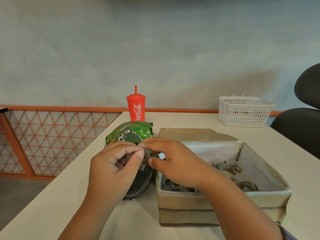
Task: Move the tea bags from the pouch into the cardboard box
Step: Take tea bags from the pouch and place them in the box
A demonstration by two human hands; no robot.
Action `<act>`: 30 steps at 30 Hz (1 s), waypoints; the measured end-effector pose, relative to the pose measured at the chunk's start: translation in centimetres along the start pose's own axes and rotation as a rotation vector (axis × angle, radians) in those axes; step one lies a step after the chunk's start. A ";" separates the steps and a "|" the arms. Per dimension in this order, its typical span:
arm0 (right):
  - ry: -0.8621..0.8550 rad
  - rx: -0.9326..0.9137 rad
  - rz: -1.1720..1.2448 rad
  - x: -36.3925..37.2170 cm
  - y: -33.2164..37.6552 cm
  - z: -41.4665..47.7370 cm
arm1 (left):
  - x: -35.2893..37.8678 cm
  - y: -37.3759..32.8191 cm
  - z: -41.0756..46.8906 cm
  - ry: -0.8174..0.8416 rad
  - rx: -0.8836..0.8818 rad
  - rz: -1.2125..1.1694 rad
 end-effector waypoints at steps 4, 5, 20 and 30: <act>-0.051 -0.009 0.184 -1.0 0.3 -0.3 | 0.4 -0.3 0.0 0.014 -0.048 -0.226; -0.066 -0.021 0.205 -1.3 0.4 -0.3 | 0.4 -0.4 0.0 0.015 -0.061 -0.268; -0.178 -0.051 0.247 -3.7 0.0 -0.3 | 0.2 1.4 -0.6 -0.074 -0.213 -0.163; -0.393 0.061 0.143 -9.1 -3.0 -1.7 | -2.3 1.8 0.1 -0.173 -0.043 0.293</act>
Point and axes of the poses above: each hand's wrist, its own z-axis towards the middle knuckle, its own x-axis out of the palm, y = z × x, the point moved 10 cm from there along z, towards the middle knuckle, and after that the axes turned 4 degrees about z, right-handed, at the moved point
